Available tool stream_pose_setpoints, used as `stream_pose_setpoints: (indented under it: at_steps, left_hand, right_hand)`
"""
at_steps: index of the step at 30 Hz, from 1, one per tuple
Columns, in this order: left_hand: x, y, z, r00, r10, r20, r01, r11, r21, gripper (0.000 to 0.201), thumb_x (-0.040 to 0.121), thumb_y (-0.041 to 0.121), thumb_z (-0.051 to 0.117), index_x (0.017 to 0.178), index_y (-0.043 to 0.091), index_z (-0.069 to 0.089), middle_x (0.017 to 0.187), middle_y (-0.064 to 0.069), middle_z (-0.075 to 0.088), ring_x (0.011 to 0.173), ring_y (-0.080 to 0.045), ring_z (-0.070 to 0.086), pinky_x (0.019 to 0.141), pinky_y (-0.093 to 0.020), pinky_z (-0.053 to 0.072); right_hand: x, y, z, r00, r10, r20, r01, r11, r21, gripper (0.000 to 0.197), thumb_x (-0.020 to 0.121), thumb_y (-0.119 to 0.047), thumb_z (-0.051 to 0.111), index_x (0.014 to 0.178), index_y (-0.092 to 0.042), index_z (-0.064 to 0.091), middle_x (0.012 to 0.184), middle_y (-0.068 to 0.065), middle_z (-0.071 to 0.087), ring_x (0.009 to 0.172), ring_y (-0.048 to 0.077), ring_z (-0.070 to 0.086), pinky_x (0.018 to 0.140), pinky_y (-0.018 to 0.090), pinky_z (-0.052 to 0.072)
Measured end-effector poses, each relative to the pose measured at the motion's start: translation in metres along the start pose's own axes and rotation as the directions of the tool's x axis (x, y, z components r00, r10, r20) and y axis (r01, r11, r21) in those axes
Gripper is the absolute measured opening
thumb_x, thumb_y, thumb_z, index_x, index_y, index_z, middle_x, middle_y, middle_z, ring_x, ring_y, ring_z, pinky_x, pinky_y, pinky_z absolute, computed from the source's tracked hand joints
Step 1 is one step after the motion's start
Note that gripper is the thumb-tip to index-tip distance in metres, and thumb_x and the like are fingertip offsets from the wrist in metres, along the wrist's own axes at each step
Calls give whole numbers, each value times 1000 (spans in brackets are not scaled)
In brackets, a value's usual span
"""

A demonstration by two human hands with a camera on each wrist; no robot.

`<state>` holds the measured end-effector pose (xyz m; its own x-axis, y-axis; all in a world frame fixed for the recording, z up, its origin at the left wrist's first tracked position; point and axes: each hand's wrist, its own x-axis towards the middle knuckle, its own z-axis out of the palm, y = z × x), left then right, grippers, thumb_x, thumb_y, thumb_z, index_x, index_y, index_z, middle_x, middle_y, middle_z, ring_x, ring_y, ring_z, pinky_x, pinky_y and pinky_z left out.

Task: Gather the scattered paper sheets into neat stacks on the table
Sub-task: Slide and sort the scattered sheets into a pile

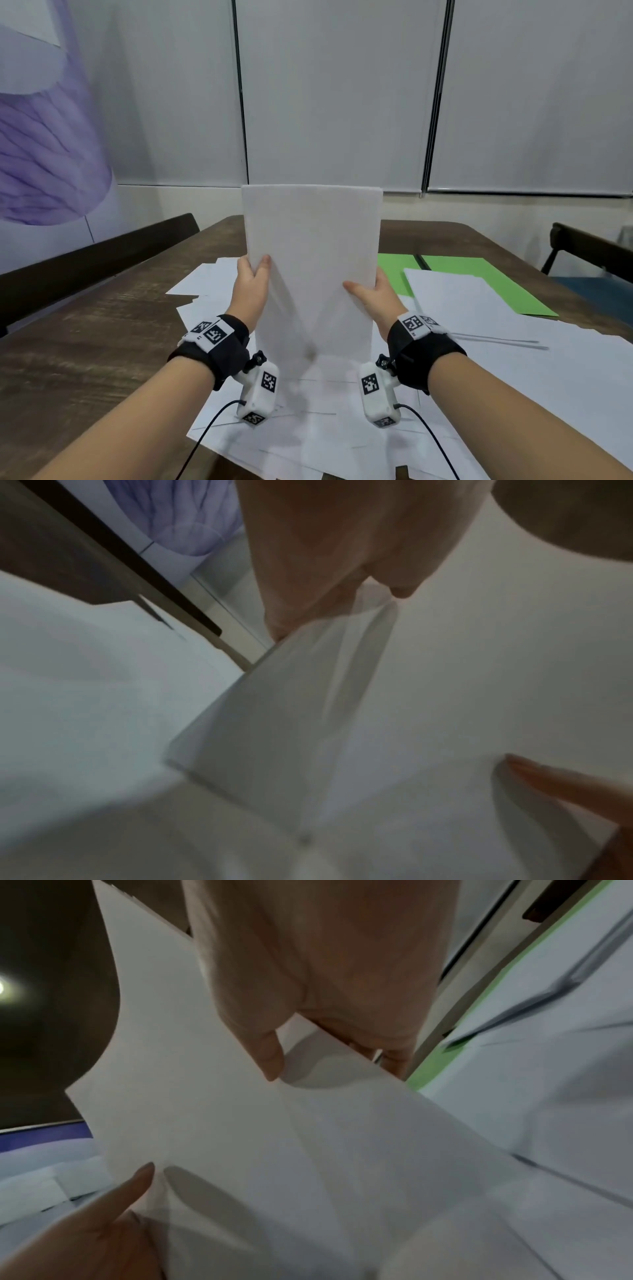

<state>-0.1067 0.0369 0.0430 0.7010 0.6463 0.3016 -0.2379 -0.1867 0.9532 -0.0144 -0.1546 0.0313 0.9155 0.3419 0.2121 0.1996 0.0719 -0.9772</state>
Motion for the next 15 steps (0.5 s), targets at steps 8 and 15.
stream_pose_setpoints:
  at_steps: [8,15]
  left_hand:
    - [-21,-53,-3,963,-243,117,212,950,228,39,97,17,52,127,10,29,119,-1,49,107,-18,50,87,-29,38]
    - [-7,-47,-33,921,-378,94,312,861,403,28,92,5,51,117,9,39,113,-12,55,95,-27,55,71,-32,49]
  right_hand:
    - [-5,60,0,983,185,-1,-183,972,-148,21,89,-15,65,107,-18,56,114,12,67,104,28,64,98,44,49]
    - [-8,51,24,993,90,70,-64,947,-313,33,90,-14,63,122,-9,55,114,6,64,105,22,61,91,30,47]
